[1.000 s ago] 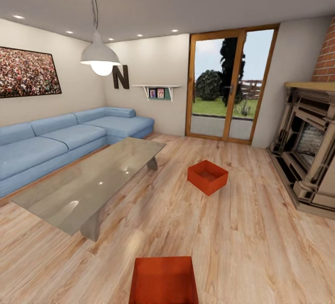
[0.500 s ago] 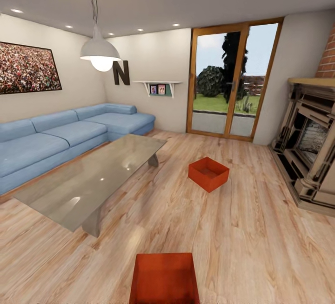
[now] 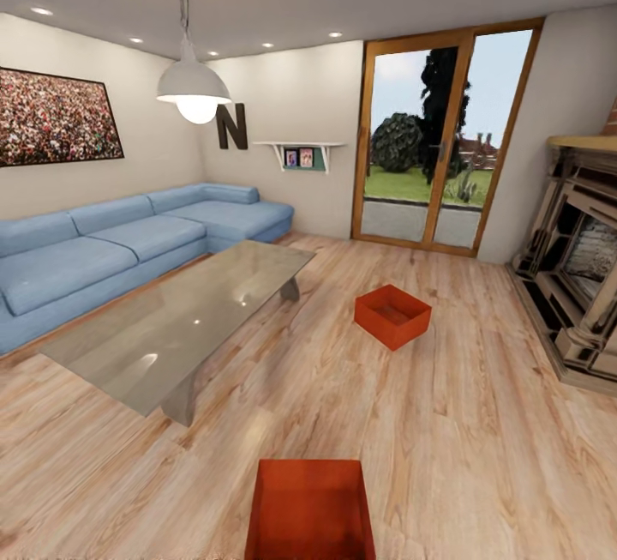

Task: Move the two storage containers from the living room to the garage. In the garage, place one container on the floor and stack the other container on top of it (either order is fine).

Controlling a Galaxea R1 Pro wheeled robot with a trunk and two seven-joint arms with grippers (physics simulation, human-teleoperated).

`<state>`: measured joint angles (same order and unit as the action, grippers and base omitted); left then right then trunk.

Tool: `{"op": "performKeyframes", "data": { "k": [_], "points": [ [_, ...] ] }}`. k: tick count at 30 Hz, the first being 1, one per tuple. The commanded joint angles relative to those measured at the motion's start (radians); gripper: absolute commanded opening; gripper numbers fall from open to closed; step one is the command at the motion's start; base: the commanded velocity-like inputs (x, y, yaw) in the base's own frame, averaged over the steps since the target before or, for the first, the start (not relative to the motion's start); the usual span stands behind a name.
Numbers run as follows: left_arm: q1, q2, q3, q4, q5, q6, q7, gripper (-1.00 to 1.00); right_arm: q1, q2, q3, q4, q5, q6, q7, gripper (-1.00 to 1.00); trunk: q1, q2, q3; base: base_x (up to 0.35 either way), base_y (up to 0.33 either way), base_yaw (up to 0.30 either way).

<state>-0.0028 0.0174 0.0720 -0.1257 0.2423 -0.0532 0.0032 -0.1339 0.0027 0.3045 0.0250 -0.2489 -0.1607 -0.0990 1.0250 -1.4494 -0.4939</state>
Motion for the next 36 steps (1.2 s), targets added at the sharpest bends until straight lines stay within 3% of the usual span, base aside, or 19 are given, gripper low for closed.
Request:
{"op": "performKeyframes", "data": {
  "k": [1, 18, 36],
  "points": [
    [0.0, 0.0, 0.007, 0.0, 0.0, -0.001, 0.0, 1.0, -0.001, 0.0, 0.009, 0.003, -0.009, -0.006, -0.001, 1.0, 0.0, -0.001, -0.003, 0.0, 0.015, 0.08],
    [0.0, 0.0, 0.006, 0.0, 0.0, -0.002, 0.0, 1.0, -0.001, 0.0, 0.008, 0.003, -0.011, -0.006, -0.001, 1.0, 0.0, -0.001, -0.029, 0.0, 0.002, 0.072],
    [0.0, 0.0, 0.006, 0.0, 0.0, -0.002, 0.0, 1.0, -0.001, 0.0, 0.005, 0.003, -0.015, -0.003, -0.002, 1.0, 0.0, -0.001, -0.057, 0.0, 0.0, -0.023]
  ]
}}
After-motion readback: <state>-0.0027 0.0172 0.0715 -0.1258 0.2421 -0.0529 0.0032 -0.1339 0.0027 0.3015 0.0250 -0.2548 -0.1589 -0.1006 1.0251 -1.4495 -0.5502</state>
